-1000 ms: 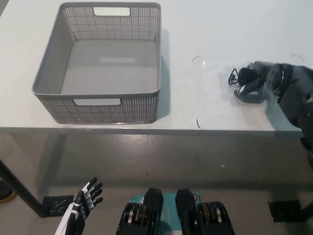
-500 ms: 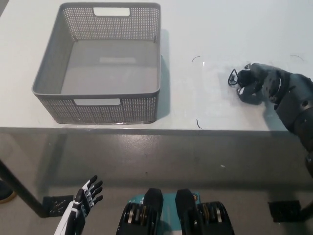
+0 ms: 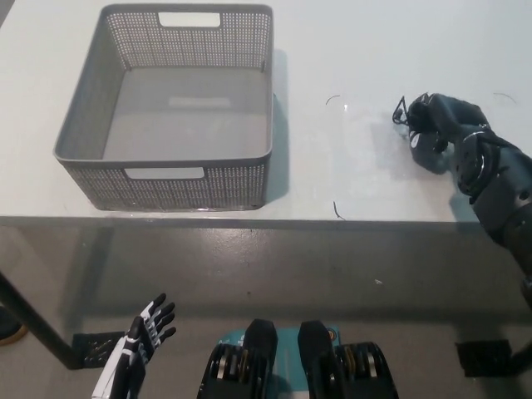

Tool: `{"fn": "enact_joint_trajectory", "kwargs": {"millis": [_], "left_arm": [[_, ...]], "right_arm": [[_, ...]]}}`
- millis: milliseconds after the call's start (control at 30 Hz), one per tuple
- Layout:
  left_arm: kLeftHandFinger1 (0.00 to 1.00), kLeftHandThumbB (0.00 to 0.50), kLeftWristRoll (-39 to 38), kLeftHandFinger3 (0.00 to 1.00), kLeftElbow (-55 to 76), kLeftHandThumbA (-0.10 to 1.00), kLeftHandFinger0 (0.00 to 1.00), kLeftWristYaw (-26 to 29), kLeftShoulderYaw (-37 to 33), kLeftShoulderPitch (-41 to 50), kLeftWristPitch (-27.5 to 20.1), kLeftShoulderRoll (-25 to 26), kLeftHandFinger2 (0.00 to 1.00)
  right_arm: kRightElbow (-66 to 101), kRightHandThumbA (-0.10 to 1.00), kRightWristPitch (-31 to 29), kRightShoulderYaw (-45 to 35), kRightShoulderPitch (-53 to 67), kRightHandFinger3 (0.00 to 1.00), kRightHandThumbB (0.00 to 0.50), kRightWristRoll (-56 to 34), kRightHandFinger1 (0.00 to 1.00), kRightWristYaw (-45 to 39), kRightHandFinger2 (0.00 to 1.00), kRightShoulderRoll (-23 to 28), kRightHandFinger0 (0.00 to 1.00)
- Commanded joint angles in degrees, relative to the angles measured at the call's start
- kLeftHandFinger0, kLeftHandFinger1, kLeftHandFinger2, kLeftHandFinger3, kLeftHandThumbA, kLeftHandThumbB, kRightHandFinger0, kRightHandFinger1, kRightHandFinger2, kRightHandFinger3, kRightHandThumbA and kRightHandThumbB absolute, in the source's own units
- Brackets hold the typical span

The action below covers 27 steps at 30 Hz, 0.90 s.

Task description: Use the right hand to pick up a webcam and put it into a container on the left side

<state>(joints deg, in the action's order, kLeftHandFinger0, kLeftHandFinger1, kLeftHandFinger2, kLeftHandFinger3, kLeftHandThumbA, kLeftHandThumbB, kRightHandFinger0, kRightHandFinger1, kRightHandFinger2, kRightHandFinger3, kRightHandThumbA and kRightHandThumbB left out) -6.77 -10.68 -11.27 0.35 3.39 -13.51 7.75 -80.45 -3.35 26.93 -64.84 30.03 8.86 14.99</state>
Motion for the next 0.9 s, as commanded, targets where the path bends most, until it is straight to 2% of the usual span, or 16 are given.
{"fn": "enact_joint_trajectory", "kwargs": {"millis": [0,100,167,233,267,300,367,400,433,467,500,533,633,667,733,867], "left_arm": [[1.00,0.011,0.00,1.00,0.68,1.00,1.00,0.07,0.23,-0.29,-1.36,0.20,1.00],[1.00,0.015,0.35,1.00,0.80,1.00,1.00,0.28,0.31,-0.38,-1.30,0.32,1.00],[1.00,0.000,0.20,1.00,0.60,1.00,1.00,0.17,0.36,-0.76,-1.35,0.34,1.00],[1.00,0.001,0.17,1.00,0.69,1.00,1.00,0.14,0.38,-0.80,-1.31,0.36,1.00],[1.00,0.001,0.10,1.00,0.75,1.00,1.00,0.12,0.40,-0.75,-1.26,0.35,1.00],[1.00,0.008,-0.03,1.00,0.85,1.00,1.00,0.24,0.51,-0.73,-0.99,0.24,1.00],[1.00,0.003,0.20,1.00,1.00,1.00,1.00,0.36,0.51,-0.69,-1.00,0.26,1.00],[1.00,0.000,-0.26,1.00,0.97,1.00,1.00,0.15,0.56,-0.77,-0.95,0.19,1.00],[1.00,0.000,-0.32,1.00,0.97,1.00,1.00,0.12,0.57,-0.78,-0.94,0.18,1.00],[1.00,0.003,-0.56,1.00,1.08,1.00,1.00,0.06,0.61,-0.76,-0.61,0.12,1.00],[1.00,0.003,-0.50,1.00,0.89,1.00,1.00,0.06,0.61,-0.82,-0.73,0.13,1.00],[1.00,0.008,0.43,1.00,0.65,1.00,1.00,0.48,0.62,-1.16,-1.19,0.37,1.00],[1.00,0.012,0.78,1.00,0.32,1.00,1.00,0.67,0.69,-1.37,-1.42,0.41,1.00],[1.00,0.012,1.40,1.00,0.41,1.00,1.00,0.82,0.54,-1.32,-1.60,0.47,1.00],[1.00,0.017,0.79,1.00,0.54,1.00,1.00,0.53,0.58,-1.18,-1.33,0.33,1.00],[1.00,0.022,0.67,1.00,0.70,1.00,1.00,0.46,0.50,-1.11,-1.21,0.19,1.00]], "right_arm": [[0.97,-0.10,-4.68,-1.11,-3.71,0.78,0.187,-0.48,0.43,7.58,0.83,1.28,0.00],[1.18,-0.10,-4.50,-1.75,-4.87,0.87,0.167,-0.78,0.47,8.34,0.87,1.37,0.00],[1.87,-0.10,-5.46,-1.73,-6.23,0.87,0.158,-0.27,0.38,10.24,0.78,2.02,0.00],[2.13,-0.10,-5.73,-2.33,-7.53,0.53,0.156,-0.80,0.40,10.14,0.83,2.44,0.00],[2.13,-0.10,-5.96,-2.57,-7.95,0.56,0.160,-0.98,0.42,10.29,0.86,2.54,0.00],[2.29,-0.10,-6.02,-2.97,-9.02,0.64,0.196,-1.22,0.42,10.14,0.85,2.85,0.00],[2.81,-0.10,-6.44,-3.50,-10.37,0.82,0.190,-1.42,0.42,10.50,0.85,3.35,0.00],[3.36,-0.10,-6.45,-3.88,-11.48,0.89,0.172,-1.47,0.43,10.63,0.87,3.68,0.00],[3.38,-0.10,-6.48,-3.98,-11.58,0.93,0.062,-1.41,0.43,10.64,0.84,3.70,0.00],[4.01,-0.10,-7.36,-4.32,-12.53,0.99,0.060,-1.41,0.46,10.70,0.83,4.13,0.05],[4.49,-0.10,-7.98,-4.70,-13.11,0.99,0.145,-1.54,0.49,11.10,0.84,4.27,0.09],[5.11,-0.10,-8.38,-4.55,-14.51,0.99,0.162,-0.95,0.48,12.05,0.86,4.19,0.09],[6.45,-0.10,-8.41,-4.29,-15.94,0.99,0.156,-0.13,0.52,12.47,0.88,3.81,0.08],[7.45,-0.10,-9.21,-4.41,-16.35,0.92,0.178,-0.16,0.46,12.60,0.84,3.58,0.03],[9.65,-0.10,-9.14,-4.07,-17.31,0.89,0.175,0.31,0.42,12.18,0.82,2.68,0.00],[13.31,-0.10,-8.62,-4.47,-18.16,0.90,0.162,0.03,0.42,11.02,0.83,1.03,0.00]]}}
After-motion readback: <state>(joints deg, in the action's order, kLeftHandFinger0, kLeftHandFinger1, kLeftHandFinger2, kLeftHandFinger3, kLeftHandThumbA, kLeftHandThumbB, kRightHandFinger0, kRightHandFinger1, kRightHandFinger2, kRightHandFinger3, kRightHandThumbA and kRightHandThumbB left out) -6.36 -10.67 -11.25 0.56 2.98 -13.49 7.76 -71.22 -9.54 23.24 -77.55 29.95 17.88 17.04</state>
